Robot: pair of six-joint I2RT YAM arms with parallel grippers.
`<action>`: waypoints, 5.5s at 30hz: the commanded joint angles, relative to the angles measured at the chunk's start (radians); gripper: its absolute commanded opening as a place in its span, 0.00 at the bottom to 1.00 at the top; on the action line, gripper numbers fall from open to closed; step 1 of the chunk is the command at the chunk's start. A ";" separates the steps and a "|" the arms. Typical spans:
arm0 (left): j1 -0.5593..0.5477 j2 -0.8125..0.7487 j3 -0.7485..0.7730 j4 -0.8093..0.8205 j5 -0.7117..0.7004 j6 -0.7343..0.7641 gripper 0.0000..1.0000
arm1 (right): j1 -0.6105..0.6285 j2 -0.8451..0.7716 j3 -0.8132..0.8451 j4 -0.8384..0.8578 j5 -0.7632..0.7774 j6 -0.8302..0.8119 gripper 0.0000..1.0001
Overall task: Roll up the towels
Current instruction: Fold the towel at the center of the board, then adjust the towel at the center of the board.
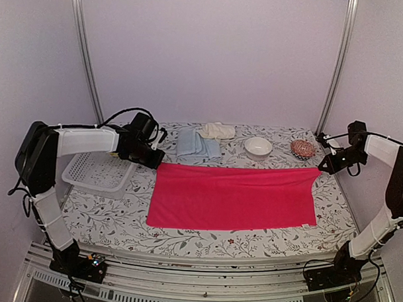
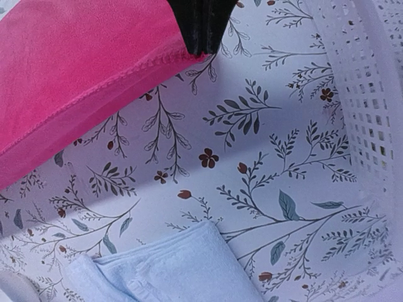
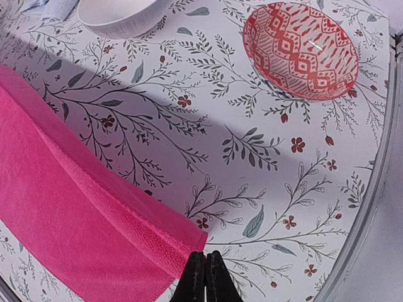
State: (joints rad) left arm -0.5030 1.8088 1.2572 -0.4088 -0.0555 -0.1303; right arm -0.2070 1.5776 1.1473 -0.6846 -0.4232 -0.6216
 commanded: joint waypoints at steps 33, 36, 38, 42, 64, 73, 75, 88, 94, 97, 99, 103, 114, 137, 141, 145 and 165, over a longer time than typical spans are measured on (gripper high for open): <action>-0.027 -0.143 -0.198 -0.304 0.199 -0.107 0.00 | -0.036 -0.205 -0.372 -0.193 0.068 -0.404 0.03; -0.039 -0.146 -0.205 -0.311 0.229 -0.106 0.00 | -0.036 -0.206 -0.380 -0.183 0.075 -0.406 0.03; -0.049 -0.137 -0.205 -0.324 0.248 -0.100 0.00 | -0.036 -0.203 -0.382 -0.175 0.087 -0.406 0.03; -0.069 -0.124 -0.210 -0.350 0.226 -0.103 0.00 | -0.036 -0.194 -0.381 -0.165 0.107 -0.411 0.03; -0.078 -0.244 -0.257 -0.386 0.208 -0.138 0.00 | -0.037 -0.222 -0.396 -0.234 0.070 -0.506 0.03; -0.080 -0.258 -0.287 -0.410 0.228 -0.166 0.00 | -0.037 -0.236 -0.395 -0.299 0.040 -0.562 0.03; -0.080 -0.265 -0.297 -0.412 0.230 -0.171 0.00 | -0.036 -0.239 -0.408 -0.302 0.040 -0.574 0.03; -0.088 -0.282 -0.308 -0.460 0.235 -0.161 0.27 | -0.037 -0.344 -0.487 -0.335 0.075 -0.701 0.30; -0.061 -0.319 -0.247 -0.432 0.195 -0.158 0.27 | -0.037 -0.380 -0.365 -0.341 -0.031 -0.647 0.32; -0.059 -0.281 -0.224 -0.426 0.213 -0.176 0.25 | -0.036 -0.304 -0.309 -0.311 -0.061 -0.557 0.32; -0.071 -0.295 -0.237 -0.408 0.223 -0.162 0.25 | -0.037 -0.268 -0.300 -0.306 -0.071 -0.520 0.32; -0.110 -0.323 -0.276 -0.393 0.287 -0.122 0.29 | -0.037 -0.234 -0.335 -0.272 -0.039 -0.502 0.33; -0.414 -0.133 -0.101 -0.506 -0.011 0.031 0.31 | -0.037 -0.103 -0.321 -0.187 0.007 -0.415 0.34; -0.199 0.066 -0.063 -0.287 -0.087 0.043 0.29 | -0.016 0.334 -0.046 -0.154 -0.092 -0.206 0.03; -0.195 0.060 -0.045 -0.276 -0.100 0.049 0.29 | -0.037 0.356 0.046 -0.156 -0.042 -0.173 0.03; -0.194 0.039 -0.035 -0.268 -0.128 0.057 0.29 | -0.051 0.372 0.149 -0.135 0.024 -0.127 0.02; -0.456 -0.091 -0.135 -0.288 -0.029 0.242 0.30 | -0.056 0.074 -0.054 -0.217 0.012 -0.210 0.31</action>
State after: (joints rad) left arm -0.9188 1.6951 1.1309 -0.6220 -0.0650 0.0765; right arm -0.2584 1.7535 1.2079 -0.8150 -0.3950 -0.7208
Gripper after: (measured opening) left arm 0.297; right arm 0.307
